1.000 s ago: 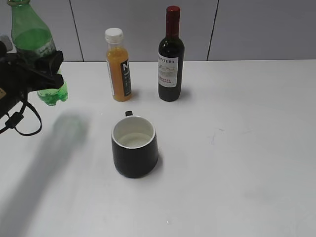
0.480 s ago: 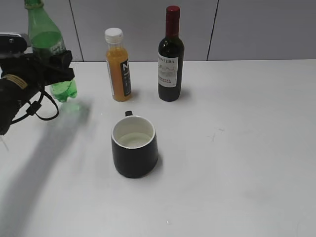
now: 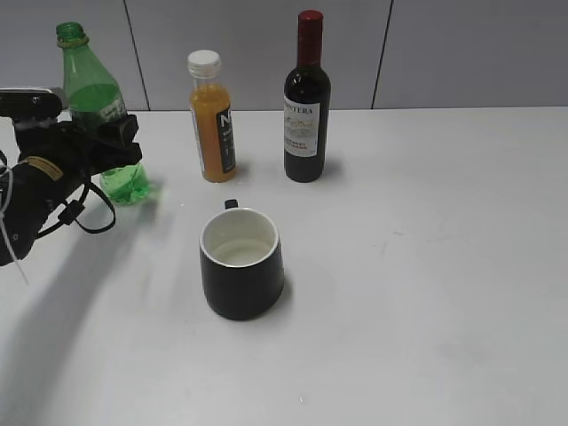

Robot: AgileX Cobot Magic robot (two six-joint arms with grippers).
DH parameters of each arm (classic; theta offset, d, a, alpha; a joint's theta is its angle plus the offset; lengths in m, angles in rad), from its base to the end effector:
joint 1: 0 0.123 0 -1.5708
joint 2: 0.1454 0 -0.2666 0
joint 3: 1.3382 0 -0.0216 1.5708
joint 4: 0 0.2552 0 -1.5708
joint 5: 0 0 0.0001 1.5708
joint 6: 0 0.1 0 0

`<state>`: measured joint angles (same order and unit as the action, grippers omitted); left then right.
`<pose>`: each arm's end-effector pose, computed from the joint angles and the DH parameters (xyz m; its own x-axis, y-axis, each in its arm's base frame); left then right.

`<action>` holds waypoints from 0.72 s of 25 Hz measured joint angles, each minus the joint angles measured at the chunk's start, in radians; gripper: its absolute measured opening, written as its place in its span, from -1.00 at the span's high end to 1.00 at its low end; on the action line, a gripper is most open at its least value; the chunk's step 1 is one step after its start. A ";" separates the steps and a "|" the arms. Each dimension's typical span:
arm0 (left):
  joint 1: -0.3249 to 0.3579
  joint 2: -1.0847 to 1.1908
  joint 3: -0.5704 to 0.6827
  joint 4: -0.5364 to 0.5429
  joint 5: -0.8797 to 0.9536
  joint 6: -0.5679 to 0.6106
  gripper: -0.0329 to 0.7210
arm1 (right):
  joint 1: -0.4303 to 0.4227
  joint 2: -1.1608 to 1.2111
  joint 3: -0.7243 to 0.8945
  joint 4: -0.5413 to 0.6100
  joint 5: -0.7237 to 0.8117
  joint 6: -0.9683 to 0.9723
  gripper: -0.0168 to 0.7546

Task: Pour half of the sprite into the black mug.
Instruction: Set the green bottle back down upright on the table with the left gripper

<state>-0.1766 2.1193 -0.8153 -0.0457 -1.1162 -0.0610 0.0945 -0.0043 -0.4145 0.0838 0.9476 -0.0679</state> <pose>0.3735 -0.0625 0.0859 -0.1099 -0.0626 -0.9920 0.1269 0.9890 -0.0765 0.0382 0.0105 0.2605 -0.4210 -0.0589 -0.9052 -0.1634 0.9865 0.0118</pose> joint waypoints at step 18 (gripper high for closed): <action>0.001 0.010 -0.003 0.080 -0.056 -0.005 -0.89 | 0.000 0.000 0.000 0.000 0.000 0.000 -0.57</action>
<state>-0.1755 2.1292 -0.8184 0.0341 -1.1721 -0.0660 0.0945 -0.0043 -0.4145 0.0838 0.9476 -0.0679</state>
